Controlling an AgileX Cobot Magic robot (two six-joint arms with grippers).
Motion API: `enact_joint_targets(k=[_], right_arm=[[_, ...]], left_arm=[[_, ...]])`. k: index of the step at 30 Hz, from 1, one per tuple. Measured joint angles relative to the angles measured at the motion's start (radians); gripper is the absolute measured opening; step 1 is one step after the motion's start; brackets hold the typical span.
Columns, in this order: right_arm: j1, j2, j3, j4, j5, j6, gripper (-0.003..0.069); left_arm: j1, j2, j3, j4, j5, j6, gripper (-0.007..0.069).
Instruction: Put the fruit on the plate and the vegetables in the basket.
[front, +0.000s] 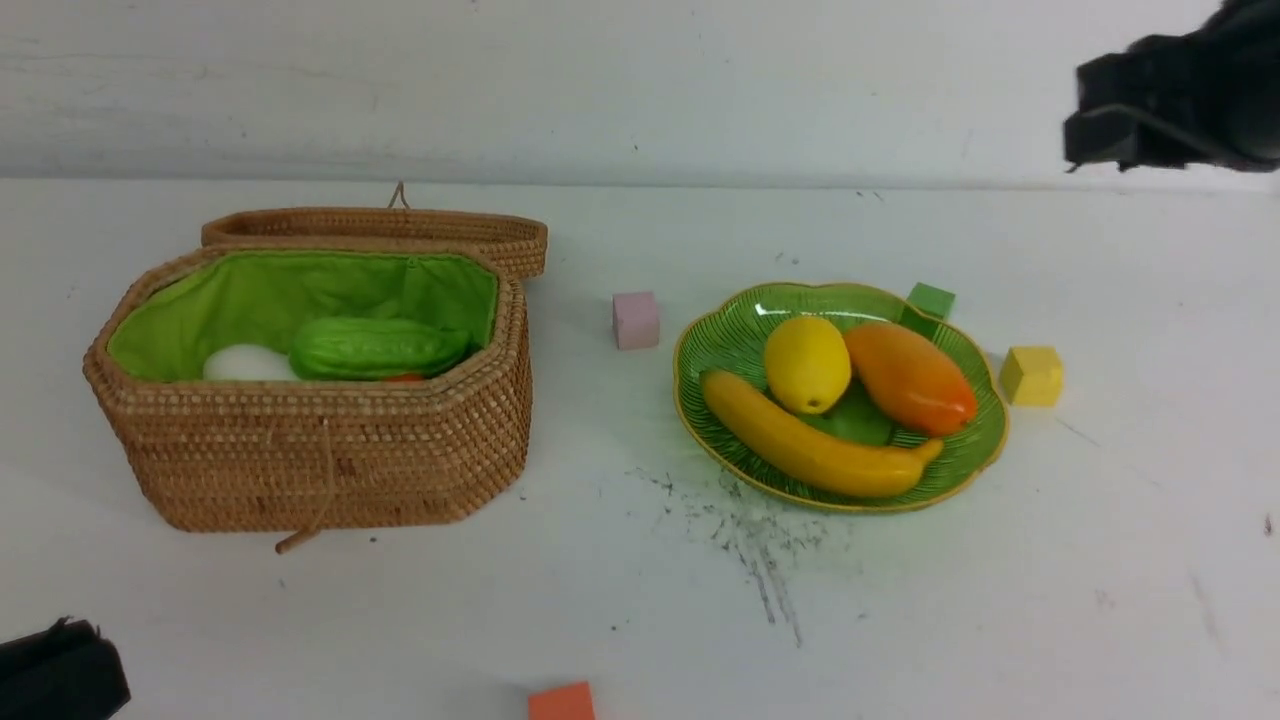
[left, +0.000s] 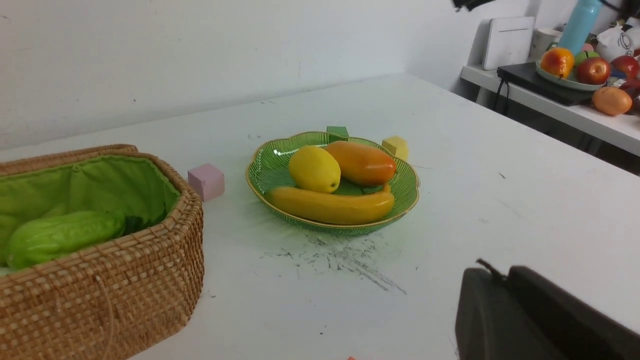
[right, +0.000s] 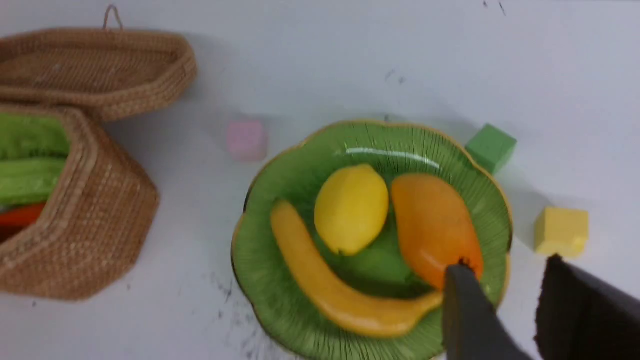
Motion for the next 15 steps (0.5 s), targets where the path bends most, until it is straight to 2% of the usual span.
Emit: enact_joint_targets(k=[5,15], right_arm=[[0.000,-0.133,0.044,-0.029,0.155,0.000,-0.0002],[0.000,-0.422,0.260,-0.030,0.276,0.000,-0.0015]], left_arm=[[0.000,0.000,0.000,0.000,-0.054,-0.001,0.0039],[0.000,0.000,0.000,-0.001,-0.084,-0.002,-0.0013]])
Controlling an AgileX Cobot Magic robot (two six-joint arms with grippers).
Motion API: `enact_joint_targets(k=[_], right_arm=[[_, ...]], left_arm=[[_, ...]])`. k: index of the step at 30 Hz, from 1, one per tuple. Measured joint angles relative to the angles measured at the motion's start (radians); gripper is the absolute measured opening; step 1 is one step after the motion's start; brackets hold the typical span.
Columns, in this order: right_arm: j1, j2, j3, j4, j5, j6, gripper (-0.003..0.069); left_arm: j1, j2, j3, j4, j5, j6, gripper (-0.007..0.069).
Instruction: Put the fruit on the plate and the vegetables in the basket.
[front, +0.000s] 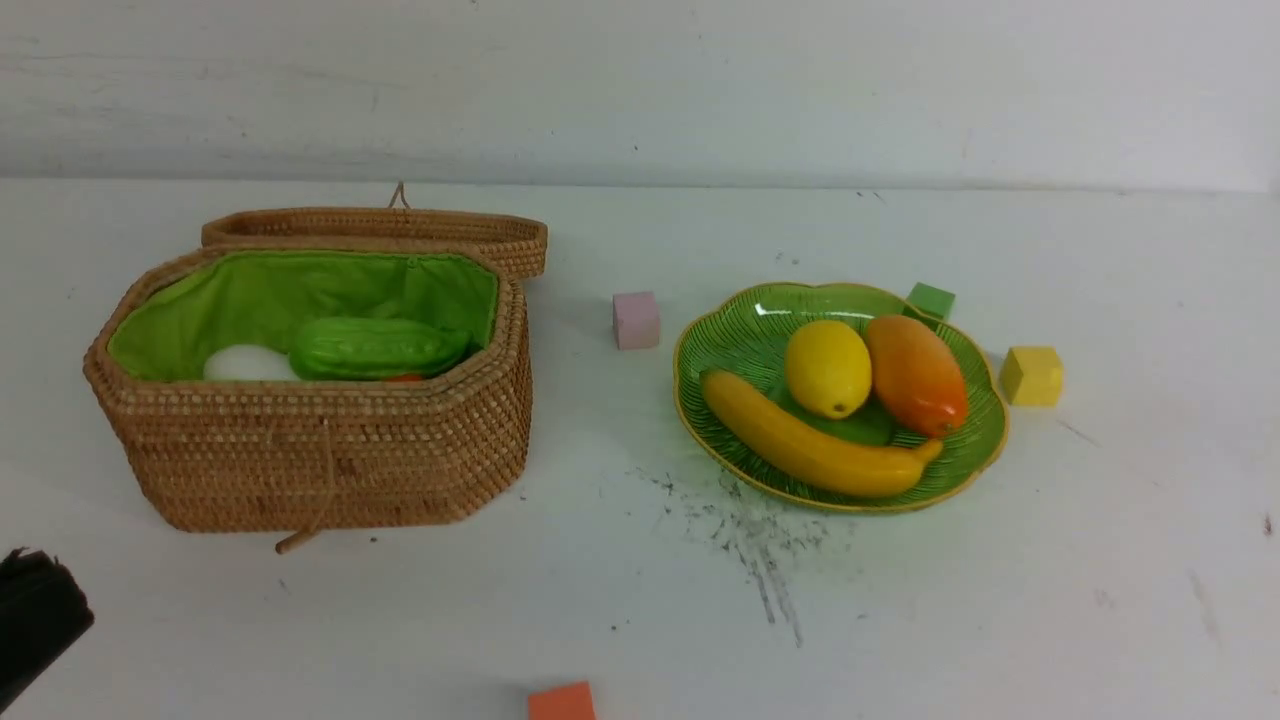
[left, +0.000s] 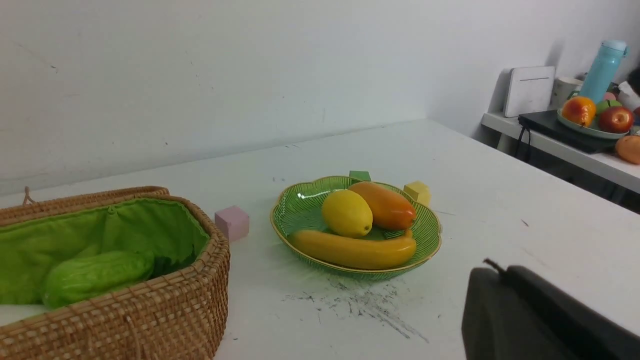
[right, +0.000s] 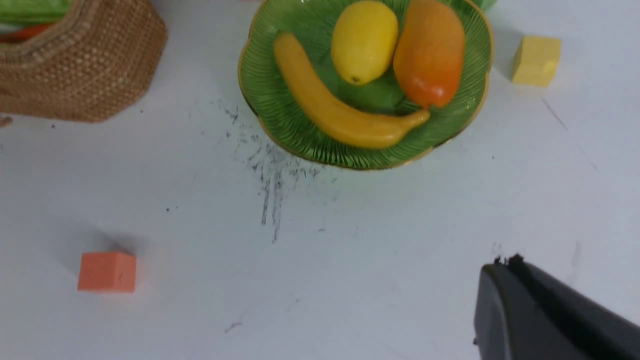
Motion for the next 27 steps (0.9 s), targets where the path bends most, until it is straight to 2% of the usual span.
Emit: enact_joint_targets(k=[9,15,19,27], right_arm=[[0.000,-0.356,0.281,0.045,-0.015,0.001,-0.0008],[0.000,-0.552,0.446,0.066,-0.055,0.033,-0.0008],[0.000,-0.698,0.536,0.071,-0.085,0.080,-0.0001],[0.000,-0.782,0.591,0.074,-0.201,0.132,0.0006]], left_arm=[[0.000,-0.002,0.001,0.000,-0.013,-0.001,-0.0013],[0.000,-0.106,0.051,-0.002,-0.025,-0.001,-0.0013],[0.000,-0.221,0.166,-0.007,-0.090,-0.001,-0.0013],[0.000,-0.224,0.320,-0.007,-0.138,-0.001,-0.0013]])
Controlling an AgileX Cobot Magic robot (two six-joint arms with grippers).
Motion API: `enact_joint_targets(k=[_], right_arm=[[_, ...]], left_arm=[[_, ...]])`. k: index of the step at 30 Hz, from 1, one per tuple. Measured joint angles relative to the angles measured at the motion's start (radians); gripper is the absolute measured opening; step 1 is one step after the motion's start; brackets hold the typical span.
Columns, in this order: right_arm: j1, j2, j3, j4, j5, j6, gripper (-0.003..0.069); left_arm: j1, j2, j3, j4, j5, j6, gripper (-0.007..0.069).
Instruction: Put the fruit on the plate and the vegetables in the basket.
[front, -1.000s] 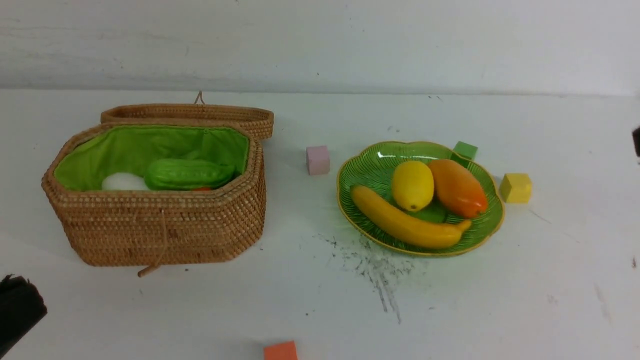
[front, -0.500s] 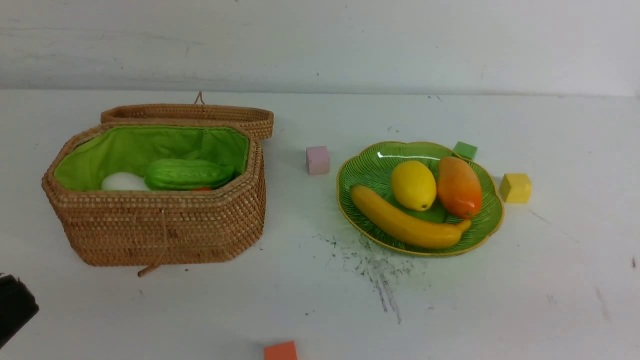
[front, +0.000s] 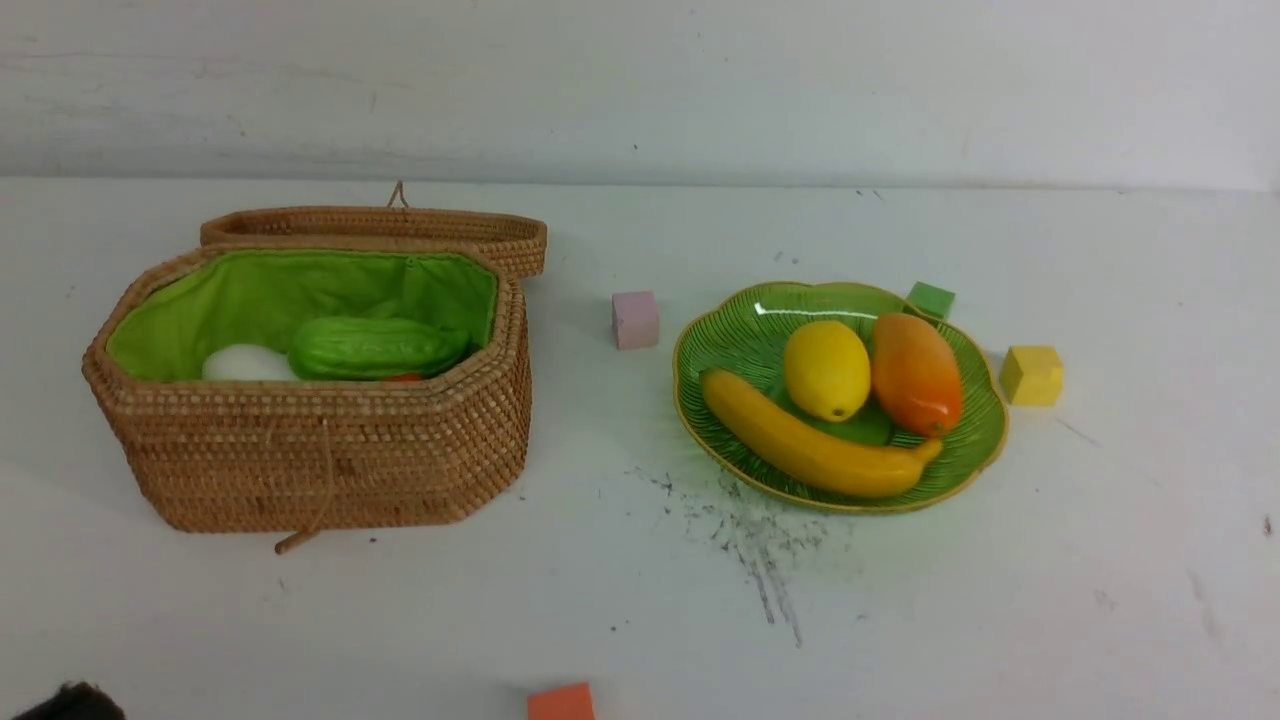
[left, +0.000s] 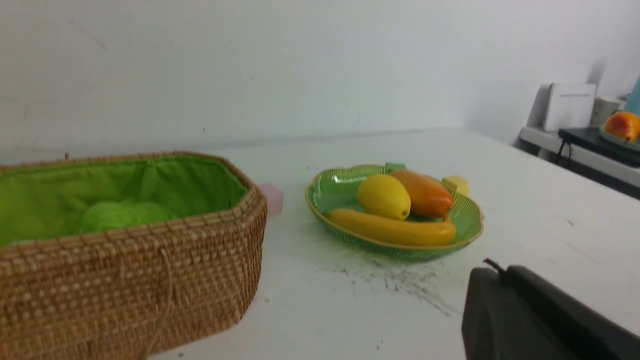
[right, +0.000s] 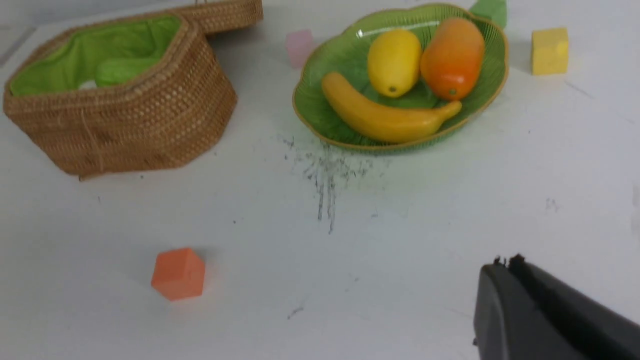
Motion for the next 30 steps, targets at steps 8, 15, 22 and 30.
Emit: enact_joint_targets(k=[8,15,22,30], right_arm=[[0.000,-0.001,0.000,-0.001,-0.006,0.000,0.0014],[0.000,-0.001,0.000,-0.001,-0.005,0.000,0.0020],[0.000,-0.002,0.001,-0.014,-0.006,0.000,0.0023],[-0.058,-0.022,0.036,-0.085,-0.098,-0.003,0.0004]], left_arm=[[0.000,0.000,0.099,0.000,0.000,0.000,-0.0013],[0.000,0.000,0.133,0.000,0.017,0.000,-0.0013],[0.000,0.000,0.134,0.000,0.055,0.000,-0.0013],[0.000,0.000,0.134,0.000,0.065,0.000,-0.0013]])
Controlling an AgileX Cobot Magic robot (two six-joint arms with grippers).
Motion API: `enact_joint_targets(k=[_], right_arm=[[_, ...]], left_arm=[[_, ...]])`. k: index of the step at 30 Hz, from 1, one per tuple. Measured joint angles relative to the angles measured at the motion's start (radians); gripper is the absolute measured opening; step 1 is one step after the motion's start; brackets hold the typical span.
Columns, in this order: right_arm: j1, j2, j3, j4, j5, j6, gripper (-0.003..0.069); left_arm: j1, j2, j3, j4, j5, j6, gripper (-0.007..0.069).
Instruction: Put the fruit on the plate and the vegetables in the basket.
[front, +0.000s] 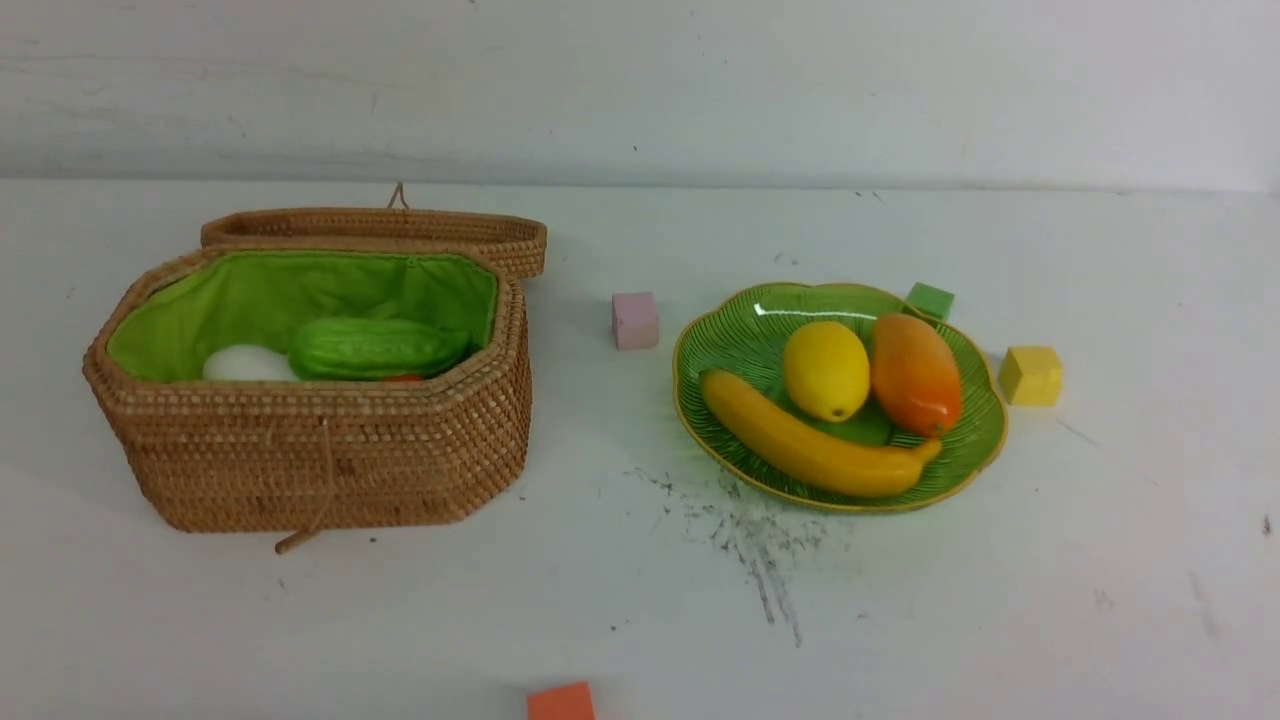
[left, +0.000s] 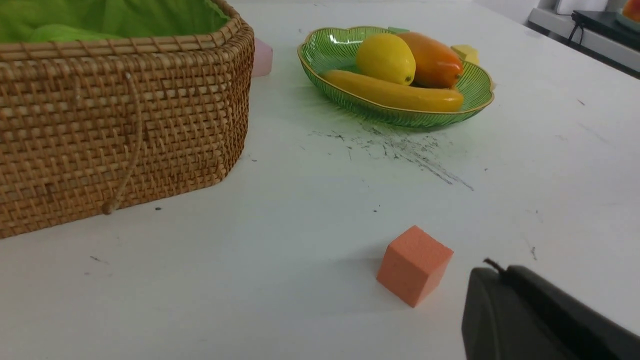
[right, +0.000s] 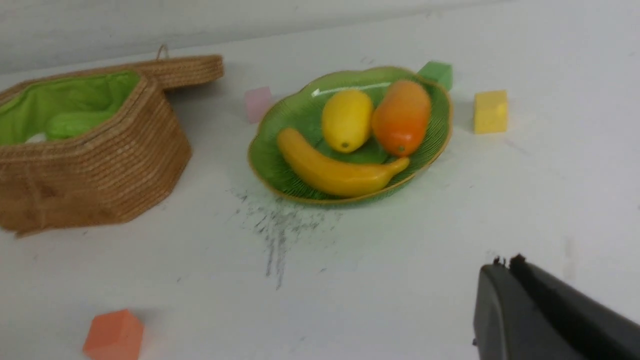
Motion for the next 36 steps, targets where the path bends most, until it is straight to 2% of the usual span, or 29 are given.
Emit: enact_joint_targets(k=[6,13,36], right_arm=[[-0.093,-0.062,0.258,-0.051,-0.223,-0.001,-0.0018],[-0.113,-0.159,0.548,-0.161,-0.372,-0.001,-0.0018],[-0.113,-0.160,0.583,-0.166,-0.424,0.002,-0.0015]], left_arm=[[0.000,0.000,0.000,0.000,0.001,0.000,-0.0010],[0.000,0.000,0.000,0.000,0.003,0.000,-0.0004],[0.000,0.000,0.000,0.000,0.004,0.000,0.0014]])
